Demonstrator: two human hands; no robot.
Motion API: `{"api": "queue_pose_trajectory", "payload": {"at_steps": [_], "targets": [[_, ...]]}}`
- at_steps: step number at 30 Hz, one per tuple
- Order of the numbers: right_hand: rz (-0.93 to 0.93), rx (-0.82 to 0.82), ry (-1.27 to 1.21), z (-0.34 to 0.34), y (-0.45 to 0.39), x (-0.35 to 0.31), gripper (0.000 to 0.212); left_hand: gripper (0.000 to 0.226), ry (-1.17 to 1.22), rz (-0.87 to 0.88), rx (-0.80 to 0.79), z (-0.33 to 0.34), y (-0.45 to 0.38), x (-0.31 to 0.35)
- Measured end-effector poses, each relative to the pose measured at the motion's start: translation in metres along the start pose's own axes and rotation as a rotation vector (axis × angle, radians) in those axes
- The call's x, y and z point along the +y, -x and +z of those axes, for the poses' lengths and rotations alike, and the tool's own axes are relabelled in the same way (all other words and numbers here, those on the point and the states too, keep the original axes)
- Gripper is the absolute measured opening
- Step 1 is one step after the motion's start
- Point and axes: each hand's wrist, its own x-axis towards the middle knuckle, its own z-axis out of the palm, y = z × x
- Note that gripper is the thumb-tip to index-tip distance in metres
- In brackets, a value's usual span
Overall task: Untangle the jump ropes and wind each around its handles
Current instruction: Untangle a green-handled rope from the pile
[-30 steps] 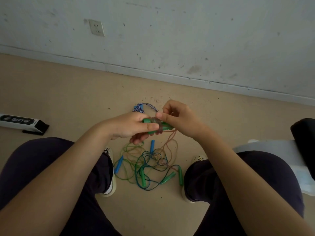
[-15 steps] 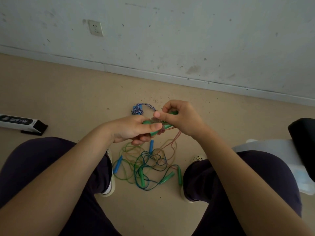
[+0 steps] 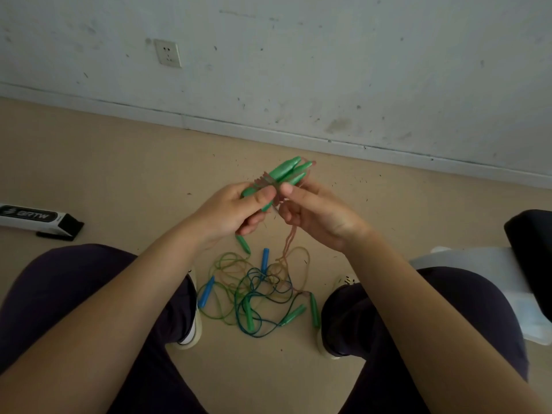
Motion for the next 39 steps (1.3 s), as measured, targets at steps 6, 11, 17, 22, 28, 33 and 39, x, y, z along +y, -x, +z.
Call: {"api": "queue_pose_trajectory", "payload": {"at_steps": [6, 11, 17, 22, 28, 33, 39], "targets": [[0.037, 0.162, 0.333, 0.004, 0.001, 0.003, 0.006, 0.041, 0.045, 0.025, 0.377, -0.02, -0.005, 0.006], [-0.042, 0.244, 0.541, 0.008, 0.005, -0.009, 0.021, 0.04, -0.095, -0.004, 0.417, -0.023, -0.006, -0.002], [-0.116, 0.346, 0.639, 0.005, 0.008, -0.011, 0.026, 0.038, -0.155, -0.029, 0.436, -0.017, -0.009, -0.009], [0.032, 0.369, 0.738, 0.005, 0.004, -0.009, 0.025, 0.04, -0.127, -0.048, 0.456, -0.014, -0.01, -0.008], [0.003, 0.312, 0.901, 0.007, 0.007, -0.011, 0.023, 0.035, -0.153, -0.034, 0.446, -0.008, -0.008, -0.005], [-0.082, 0.287, 0.965, 0.004, 0.006, -0.004, 0.027, 0.034, -0.184, -0.035, 0.408, -0.008, -0.007, -0.005], [-0.24, 0.249, 1.051, -0.002, 0.005, -0.009, 0.014, 0.034, -0.485, -0.173, 0.16, -0.01, -0.007, -0.012]]}}
